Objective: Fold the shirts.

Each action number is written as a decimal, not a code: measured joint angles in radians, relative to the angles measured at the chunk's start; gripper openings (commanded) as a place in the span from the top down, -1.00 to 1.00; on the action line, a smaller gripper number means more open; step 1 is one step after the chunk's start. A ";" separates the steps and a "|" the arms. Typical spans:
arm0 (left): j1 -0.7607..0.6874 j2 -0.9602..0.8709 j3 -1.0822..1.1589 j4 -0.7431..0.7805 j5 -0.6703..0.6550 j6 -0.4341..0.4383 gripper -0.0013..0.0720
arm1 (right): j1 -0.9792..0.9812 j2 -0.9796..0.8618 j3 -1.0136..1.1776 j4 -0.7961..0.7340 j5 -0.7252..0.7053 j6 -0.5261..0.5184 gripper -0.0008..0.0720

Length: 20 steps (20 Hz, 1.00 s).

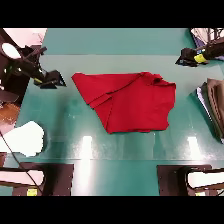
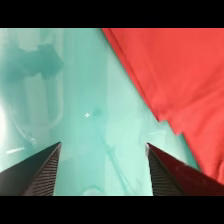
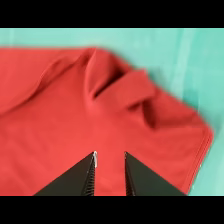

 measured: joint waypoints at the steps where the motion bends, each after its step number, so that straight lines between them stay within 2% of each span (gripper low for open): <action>1: -0.018 0.040 -0.083 -0.027 0.039 0.001 -0.70 | -0.003 0.013 0.000 0.002 0.030 -0.006 0.39; 6: -0.165 0.193 -0.484 -0.214 0.296 0.005 -0.70 | 0.001 0.081 0.001 0.018 0.102 -0.020 0.39; 9: -0.247 0.224 -0.615 -0.312 0.455 0.008 -0.70 | 0.002 0.110 0.001 0.018 0.129 -0.023 0.39; 14: -0.344 0.232 -0.686 -0.407 0.652 0.005 -0.70 | 0.002 0.168 -0.053 0.019 0.142 -0.024 0.39; 16: -0.361 0.226 -0.695 -0.426 0.693 0.005 -0.70 | 0.002 0.201 -0.113 0.019 0.122 -0.024 0.40; 17: -0.367 0.223 -0.697 -0.434 0.710 0.005 -0.70 | 0.002 0.218 -0.146 0.019 0.110 -0.024 0.48; 20: -0.375 0.219 -0.702 -0.447 0.755 0.004 -0.70 | 0.002 0.272 -0.253 0.019 0.055 -0.024 0.48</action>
